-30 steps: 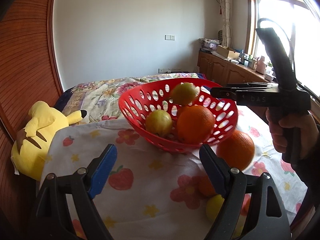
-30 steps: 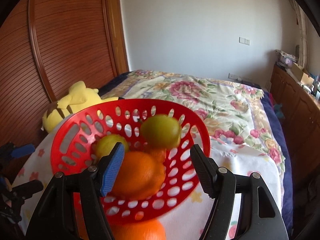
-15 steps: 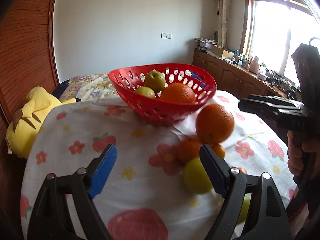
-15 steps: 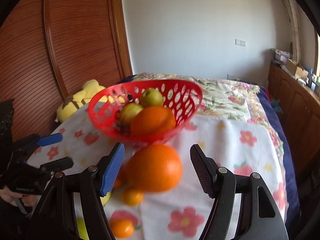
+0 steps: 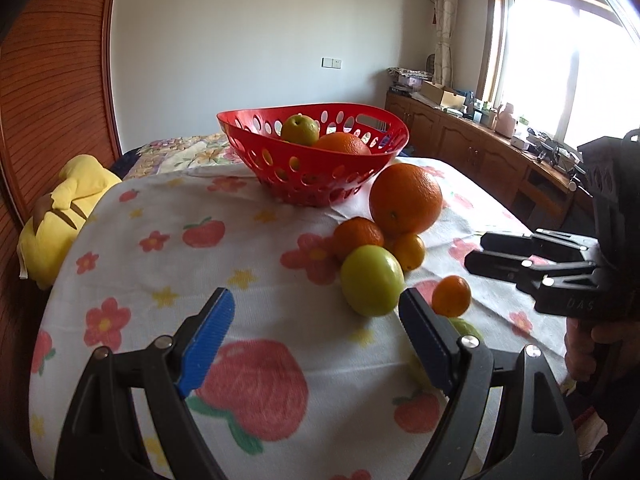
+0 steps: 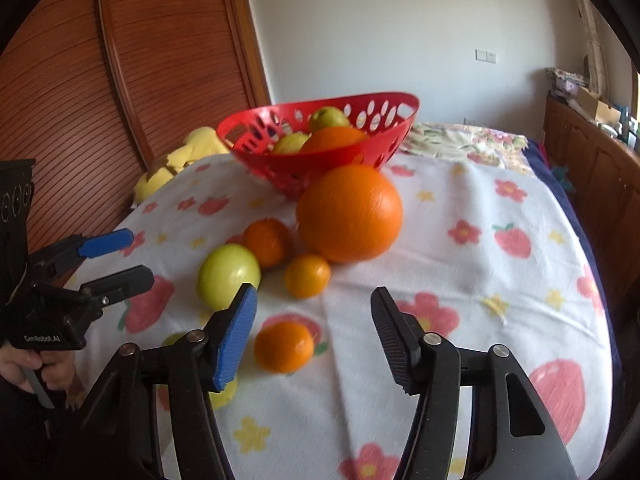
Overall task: Organize fruits
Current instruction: 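Withdraw both tools from the basket toward the remaining fruit, then grasp a green apple with the left tool while the right tool grasps a tangerine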
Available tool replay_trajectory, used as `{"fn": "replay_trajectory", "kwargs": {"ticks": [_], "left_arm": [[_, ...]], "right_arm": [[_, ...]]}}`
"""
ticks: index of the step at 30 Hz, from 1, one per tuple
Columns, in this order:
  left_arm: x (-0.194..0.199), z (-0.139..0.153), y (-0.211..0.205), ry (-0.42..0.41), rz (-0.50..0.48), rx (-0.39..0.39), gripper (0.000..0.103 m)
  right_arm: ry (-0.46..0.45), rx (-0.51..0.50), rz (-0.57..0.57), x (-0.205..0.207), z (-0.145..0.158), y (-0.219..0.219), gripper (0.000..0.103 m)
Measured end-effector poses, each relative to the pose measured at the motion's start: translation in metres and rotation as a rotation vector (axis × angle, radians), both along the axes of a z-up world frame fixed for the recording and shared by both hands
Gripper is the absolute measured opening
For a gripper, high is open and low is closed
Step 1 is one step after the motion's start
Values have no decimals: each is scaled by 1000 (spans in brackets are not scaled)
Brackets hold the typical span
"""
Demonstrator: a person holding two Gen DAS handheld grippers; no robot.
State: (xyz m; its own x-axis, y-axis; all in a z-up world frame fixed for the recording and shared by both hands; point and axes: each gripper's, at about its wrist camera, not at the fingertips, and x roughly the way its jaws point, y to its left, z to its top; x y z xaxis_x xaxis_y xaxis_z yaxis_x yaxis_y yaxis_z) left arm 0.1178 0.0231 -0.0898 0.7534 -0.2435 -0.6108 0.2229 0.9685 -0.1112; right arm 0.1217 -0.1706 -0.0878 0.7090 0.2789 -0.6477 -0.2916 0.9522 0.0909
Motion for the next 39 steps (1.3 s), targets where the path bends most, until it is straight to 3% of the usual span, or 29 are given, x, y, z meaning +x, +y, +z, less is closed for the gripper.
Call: {"fn": "replay_trajectory", "kwargs": {"ticks": [17, 23, 39], "left_arm": [[-8, -1, -6, -5, -13, -14, 84], [-11, 2, -10, -9, -27, -22, 84], [-16, -4, -48, 18, -124, -24, 84]], "right_arm": [[80, -7, 60, -2, -24, 14, 52], [108, -17, 74, 1, -33, 17, 39], [49, -94, -25, -12, -26, -17, 38]]}}
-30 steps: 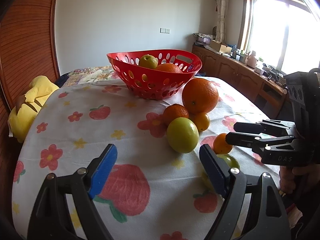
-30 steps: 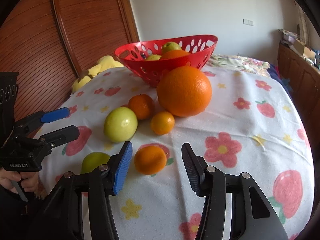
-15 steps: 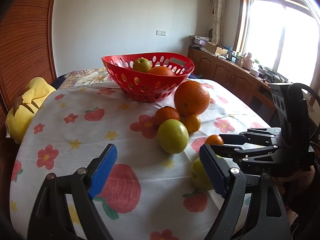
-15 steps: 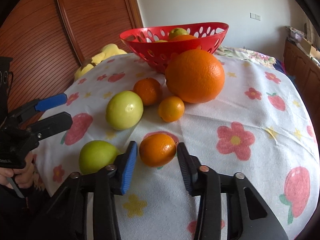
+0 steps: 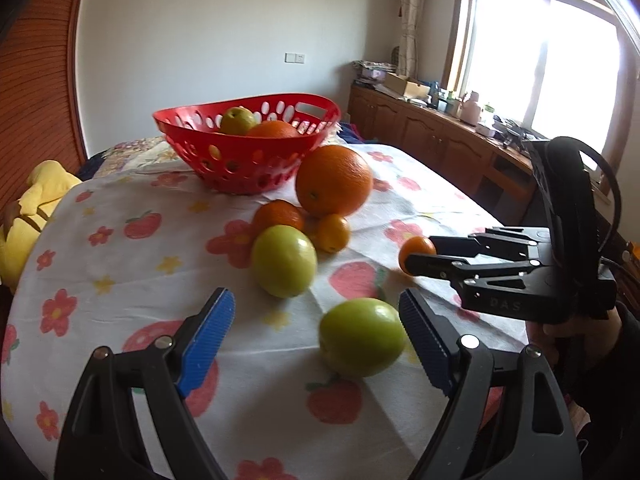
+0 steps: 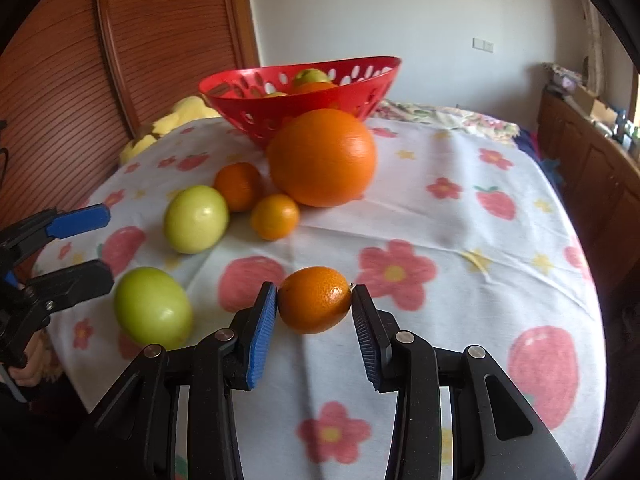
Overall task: Organize fruits
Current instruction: 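Grasp a green apple with the left tool while the right tool grasps a tangerine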
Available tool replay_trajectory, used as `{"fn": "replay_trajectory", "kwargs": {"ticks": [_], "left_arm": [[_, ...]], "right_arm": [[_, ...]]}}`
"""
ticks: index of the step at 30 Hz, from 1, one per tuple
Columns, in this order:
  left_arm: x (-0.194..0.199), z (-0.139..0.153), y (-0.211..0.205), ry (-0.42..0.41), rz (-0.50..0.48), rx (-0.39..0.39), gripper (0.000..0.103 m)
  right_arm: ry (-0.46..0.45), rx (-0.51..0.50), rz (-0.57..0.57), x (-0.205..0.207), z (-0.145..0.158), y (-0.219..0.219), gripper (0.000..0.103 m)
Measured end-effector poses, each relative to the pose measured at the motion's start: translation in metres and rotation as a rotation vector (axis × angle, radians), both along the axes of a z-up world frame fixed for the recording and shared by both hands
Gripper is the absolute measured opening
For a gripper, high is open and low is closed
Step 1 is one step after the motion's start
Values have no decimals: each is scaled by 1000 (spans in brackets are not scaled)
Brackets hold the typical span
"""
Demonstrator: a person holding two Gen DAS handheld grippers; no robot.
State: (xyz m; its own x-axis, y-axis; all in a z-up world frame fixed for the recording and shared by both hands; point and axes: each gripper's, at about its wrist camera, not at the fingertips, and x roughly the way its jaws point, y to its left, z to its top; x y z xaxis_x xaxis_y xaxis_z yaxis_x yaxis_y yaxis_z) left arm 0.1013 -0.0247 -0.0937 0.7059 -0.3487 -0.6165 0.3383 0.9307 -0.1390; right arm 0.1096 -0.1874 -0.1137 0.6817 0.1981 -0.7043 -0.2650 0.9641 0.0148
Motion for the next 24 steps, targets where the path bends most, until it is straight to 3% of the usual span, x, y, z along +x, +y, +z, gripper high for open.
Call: {"fn": "replay_trajectory", "kwargs": {"ticks": [12, 24], "left_arm": [[1, -12, -16, 38, -38, 8, 82], [2, -24, -29, 68, -78, 38, 71]], "right_arm": [[-4, 4, -1, 0, -6, -3, 38], [0, 10, 0, 1, -7, -4, 39]]}}
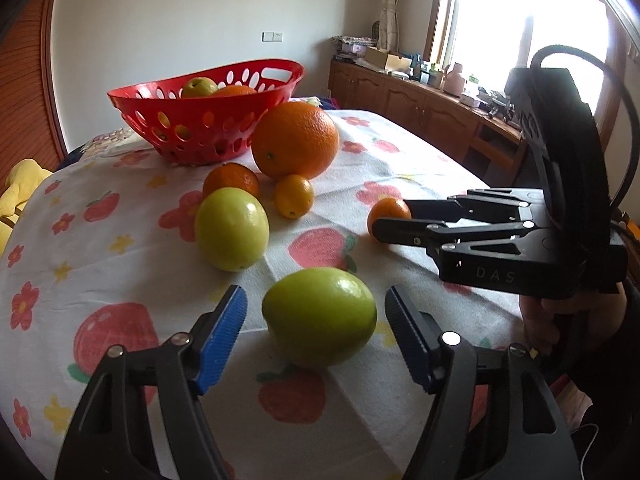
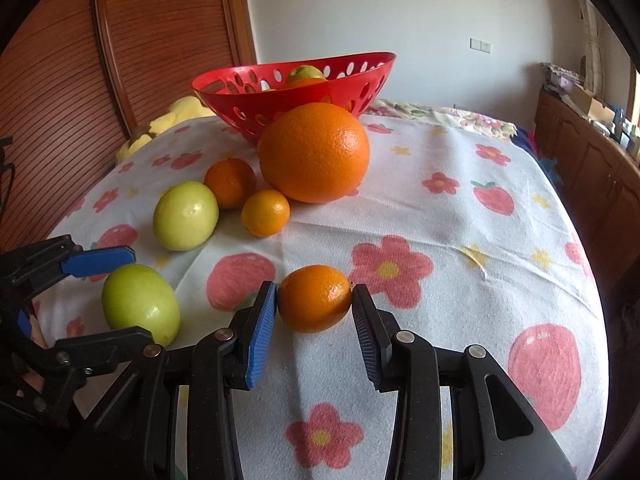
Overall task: Organize fruits
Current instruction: 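Grasp a green apple with the left tool while the right tool grasps a tangerine, then lift the green apple with the left tool while the right tool lifts the tangerine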
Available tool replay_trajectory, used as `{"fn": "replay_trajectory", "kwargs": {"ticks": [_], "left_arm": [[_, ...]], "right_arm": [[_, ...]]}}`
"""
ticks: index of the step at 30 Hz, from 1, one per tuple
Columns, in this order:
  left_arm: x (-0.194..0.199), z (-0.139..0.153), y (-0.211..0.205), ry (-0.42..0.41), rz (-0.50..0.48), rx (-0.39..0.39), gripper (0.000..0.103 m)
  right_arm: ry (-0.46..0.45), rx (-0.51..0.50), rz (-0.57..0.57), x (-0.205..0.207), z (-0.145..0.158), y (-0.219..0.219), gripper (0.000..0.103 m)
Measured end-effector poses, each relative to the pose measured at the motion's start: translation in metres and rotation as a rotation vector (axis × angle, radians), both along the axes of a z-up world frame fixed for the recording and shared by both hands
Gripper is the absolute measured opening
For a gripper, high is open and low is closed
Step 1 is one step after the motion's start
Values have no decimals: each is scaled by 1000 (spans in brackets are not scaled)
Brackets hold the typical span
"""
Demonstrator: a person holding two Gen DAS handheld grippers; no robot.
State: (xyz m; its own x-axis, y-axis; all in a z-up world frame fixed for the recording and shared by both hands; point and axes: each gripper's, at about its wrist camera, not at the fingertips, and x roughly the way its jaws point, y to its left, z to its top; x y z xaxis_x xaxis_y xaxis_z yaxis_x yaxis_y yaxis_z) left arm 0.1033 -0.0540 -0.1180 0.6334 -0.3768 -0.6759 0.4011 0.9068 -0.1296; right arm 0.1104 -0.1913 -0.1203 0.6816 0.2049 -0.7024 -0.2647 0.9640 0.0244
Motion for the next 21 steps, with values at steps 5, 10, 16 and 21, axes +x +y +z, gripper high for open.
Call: {"fn": "replay_trajectory", "kwargs": {"ticks": [5, 10, 16, 21], "left_arm": [[2, -5, -1, 20, -5, -7, 63], [1, -6, -1, 16, -21, -11, 56], [1, -6, -1, 25, -16, -27, 56], [2, -4, 3, 20, -8, -31, 56]], "right_arm": [[3, 0, 0, 0, -1, 0, 39], [6, 5, -7, 0, -1, -1, 42], [11, 8, -5, 0, -3, -3, 42], [13, 7, -3, 0, -3, -3, 42]]}}
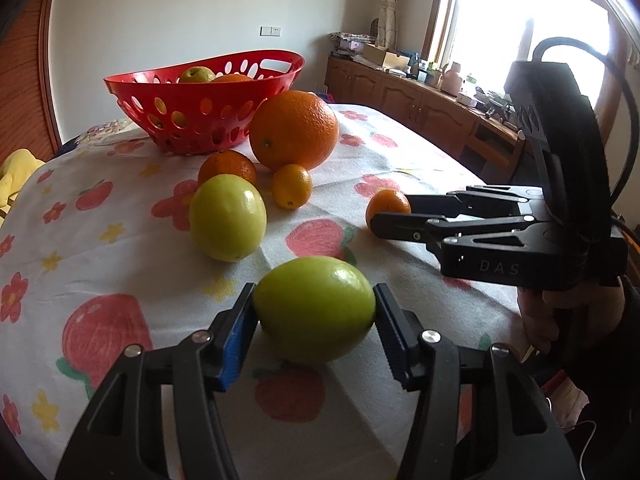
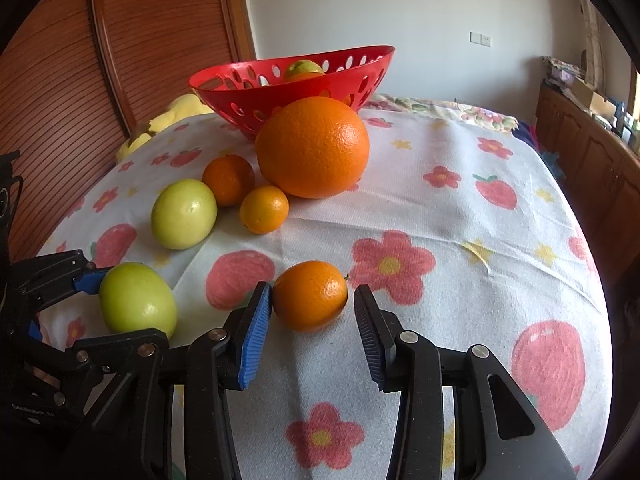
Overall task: Organize fruits
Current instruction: 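Lift the green apple with the left tool while the right tool lifts the tangerine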
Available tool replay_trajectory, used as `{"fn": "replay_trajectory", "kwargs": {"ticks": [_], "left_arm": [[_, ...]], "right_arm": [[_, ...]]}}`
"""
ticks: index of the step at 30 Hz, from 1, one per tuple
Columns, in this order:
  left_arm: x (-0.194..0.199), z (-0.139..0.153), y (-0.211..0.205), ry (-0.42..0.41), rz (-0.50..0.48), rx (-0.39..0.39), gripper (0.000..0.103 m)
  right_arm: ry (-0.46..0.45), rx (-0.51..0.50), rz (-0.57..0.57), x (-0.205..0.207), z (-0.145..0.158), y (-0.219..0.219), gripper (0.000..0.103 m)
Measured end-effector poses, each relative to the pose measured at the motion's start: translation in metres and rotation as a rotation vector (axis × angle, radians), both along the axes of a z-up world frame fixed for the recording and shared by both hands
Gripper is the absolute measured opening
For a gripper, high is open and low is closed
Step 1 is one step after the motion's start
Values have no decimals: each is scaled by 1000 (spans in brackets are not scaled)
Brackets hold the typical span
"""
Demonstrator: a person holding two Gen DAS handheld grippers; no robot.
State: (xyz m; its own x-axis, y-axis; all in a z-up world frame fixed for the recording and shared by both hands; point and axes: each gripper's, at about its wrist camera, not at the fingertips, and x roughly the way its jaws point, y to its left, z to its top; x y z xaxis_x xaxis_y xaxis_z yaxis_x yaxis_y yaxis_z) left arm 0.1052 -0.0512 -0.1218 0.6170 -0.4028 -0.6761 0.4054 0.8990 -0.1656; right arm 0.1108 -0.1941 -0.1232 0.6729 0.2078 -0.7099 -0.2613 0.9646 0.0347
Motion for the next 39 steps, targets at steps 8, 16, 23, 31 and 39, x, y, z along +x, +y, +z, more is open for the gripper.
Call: {"fn": "replay_trajectory", "kwargs": {"ticks": [8, 16, 23, 31, 39], "left_arm": [[-1, 9, 12, -25, 19, -10, 56], [2, 20, 24, -54, 47, -8, 56], [8, 30, 38, -80, 80, -13, 56], [14, 38, 50, -96, 105, -21, 56], [27, 55, 55, -135, 117, -11, 56]], "right_arm": [[10, -11, 3, -1, -2, 2, 39], [11, -7, 8, 0, -2, 3, 39], [10, -6, 10, 0, -2, 4, 39], [5, -3, 10, -1, -1, 5, 39], [-1, 1, 9, -2, 1, 3, 39]]}}
